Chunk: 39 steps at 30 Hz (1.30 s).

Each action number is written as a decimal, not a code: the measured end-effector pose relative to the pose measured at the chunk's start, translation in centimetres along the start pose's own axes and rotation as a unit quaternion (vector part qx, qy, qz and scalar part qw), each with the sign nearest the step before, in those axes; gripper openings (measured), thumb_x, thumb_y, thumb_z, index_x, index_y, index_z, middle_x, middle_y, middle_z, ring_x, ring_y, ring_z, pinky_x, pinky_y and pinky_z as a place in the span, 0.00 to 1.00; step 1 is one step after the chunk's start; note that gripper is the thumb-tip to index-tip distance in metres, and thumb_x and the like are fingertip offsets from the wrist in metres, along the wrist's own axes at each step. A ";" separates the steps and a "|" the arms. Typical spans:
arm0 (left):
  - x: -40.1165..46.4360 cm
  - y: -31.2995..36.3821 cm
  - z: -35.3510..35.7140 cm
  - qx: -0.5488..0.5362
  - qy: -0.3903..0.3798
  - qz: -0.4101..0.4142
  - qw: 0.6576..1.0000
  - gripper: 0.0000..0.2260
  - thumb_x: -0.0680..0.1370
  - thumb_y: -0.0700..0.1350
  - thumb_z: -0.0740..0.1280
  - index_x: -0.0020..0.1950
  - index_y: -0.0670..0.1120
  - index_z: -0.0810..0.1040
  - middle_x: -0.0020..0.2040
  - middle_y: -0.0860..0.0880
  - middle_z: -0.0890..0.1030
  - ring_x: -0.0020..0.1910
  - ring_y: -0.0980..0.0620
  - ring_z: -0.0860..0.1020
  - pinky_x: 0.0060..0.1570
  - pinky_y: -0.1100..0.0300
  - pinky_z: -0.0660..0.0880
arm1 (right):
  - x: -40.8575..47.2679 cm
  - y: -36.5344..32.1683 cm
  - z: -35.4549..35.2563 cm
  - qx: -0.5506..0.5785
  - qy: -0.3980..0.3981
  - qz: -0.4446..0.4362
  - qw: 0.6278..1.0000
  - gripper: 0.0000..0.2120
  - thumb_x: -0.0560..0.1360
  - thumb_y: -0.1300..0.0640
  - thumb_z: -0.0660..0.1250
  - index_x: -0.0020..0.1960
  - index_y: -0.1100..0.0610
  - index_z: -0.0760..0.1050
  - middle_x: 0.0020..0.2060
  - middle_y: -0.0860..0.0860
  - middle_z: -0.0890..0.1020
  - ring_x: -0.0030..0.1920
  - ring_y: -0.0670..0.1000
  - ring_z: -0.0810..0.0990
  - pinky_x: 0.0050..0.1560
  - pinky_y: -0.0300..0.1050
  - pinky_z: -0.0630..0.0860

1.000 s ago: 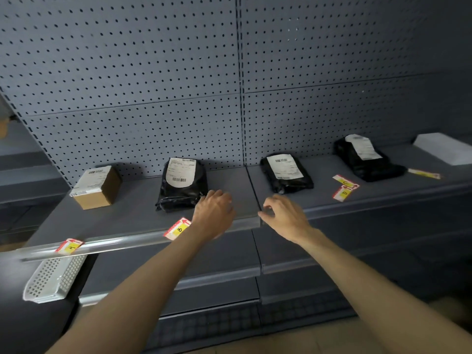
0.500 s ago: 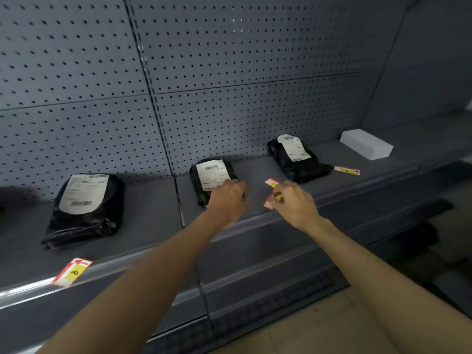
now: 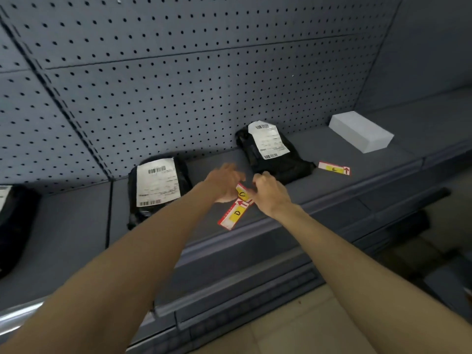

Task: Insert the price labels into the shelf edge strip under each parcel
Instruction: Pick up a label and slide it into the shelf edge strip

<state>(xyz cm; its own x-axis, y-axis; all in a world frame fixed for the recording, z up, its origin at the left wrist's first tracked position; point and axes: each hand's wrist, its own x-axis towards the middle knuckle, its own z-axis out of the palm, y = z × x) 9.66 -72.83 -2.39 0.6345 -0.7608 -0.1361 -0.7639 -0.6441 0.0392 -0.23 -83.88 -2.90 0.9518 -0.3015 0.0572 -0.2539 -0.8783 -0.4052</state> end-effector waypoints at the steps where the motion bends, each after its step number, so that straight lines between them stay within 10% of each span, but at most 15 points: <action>1: 0.6 -0.1 0.0 -0.003 -0.006 0.000 1.000 0.19 0.75 0.44 0.68 0.65 0.52 0.71 0.64 0.44 0.71 0.67 0.43 0.66 0.62 0.47 0.69 | 0.4 0.2 0.1 0.006 -0.008 -0.001 1.000 0.24 0.77 0.40 0.63 0.52 0.63 0.74 0.50 0.59 0.75 0.47 0.61 0.78 0.44 0.53 0.73; 13: 1.6 -0.8 -0.8 -0.086 -0.024 -0.012 0.996 0.10 0.70 0.44 0.71 0.47 0.50 0.72 0.47 0.50 0.79 0.45 0.47 0.78 0.41 0.52 0.75 | 1.9 1.0 0.8 -0.035 -0.050 -0.048 0.997 0.17 0.76 0.49 0.67 0.55 0.62 0.75 0.53 0.58 0.73 0.47 0.61 0.80 0.47 0.55 0.76; 28: -14.5 -3.1 -1.5 -0.348 0.212 -0.209 0.889 0.04 0.74 0.45 0.72 0.42 0.46 0.80 0.39 0.47 0.81 0.36 0.52 0.76 0.34 0.61 0.72 | -1.6 -6.2 -1.0 0.196 0.030 -0.201 0.959 0.04 0.76 0.61 0.67 0.49 0.59 0.80 0.41 0.52 0.82 0.40 0.51 0.78 0.39 0.47 0.73; 32: -20.7 -2.5 1.0 -0.333 0.220 -0.270 0.876 0.06 0.73 0.47 0.72 0.43 0.45 0.81 0.38 0.50 0.81 0.36 0.54 0.76 0.36 0.63 0.71 | -5.3 -8.2 0.7 0.244 -0.016 -0.236 0.941 0.05 0.76 0.62 0.68 0.49 0.60 0.82 0.40 0.53 0.83 0.34 0.46 0.76 0.34 0.35 0.69; 39: -26.0 -0.8 5.3 -0.235 0.188 -0.338 0.892 0.07 0.76 0.44 0.64 0.52 0.48 0.80 0.47 0.47 0.84 0.48 0.45 0.81 0.49 0.54 0.78 | -8.3 -8.7 2.9 0.272 -0.067 -0.233 0.931 0.06 0.77 0.63 0.66 0.49 0.61 0.82 0.40 0.55 0.83 0.31 0.45 0.75 0.36 0.48 0.74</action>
<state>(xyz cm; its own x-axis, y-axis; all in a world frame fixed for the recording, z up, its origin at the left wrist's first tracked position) -6.79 -52.12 -4.15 0.9934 -0.1023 0.0520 -0.1146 -0.8601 0.4972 -5.43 -72.70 -2.48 0.9587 0.1470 0.2436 0.2833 -0.5734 -0.7688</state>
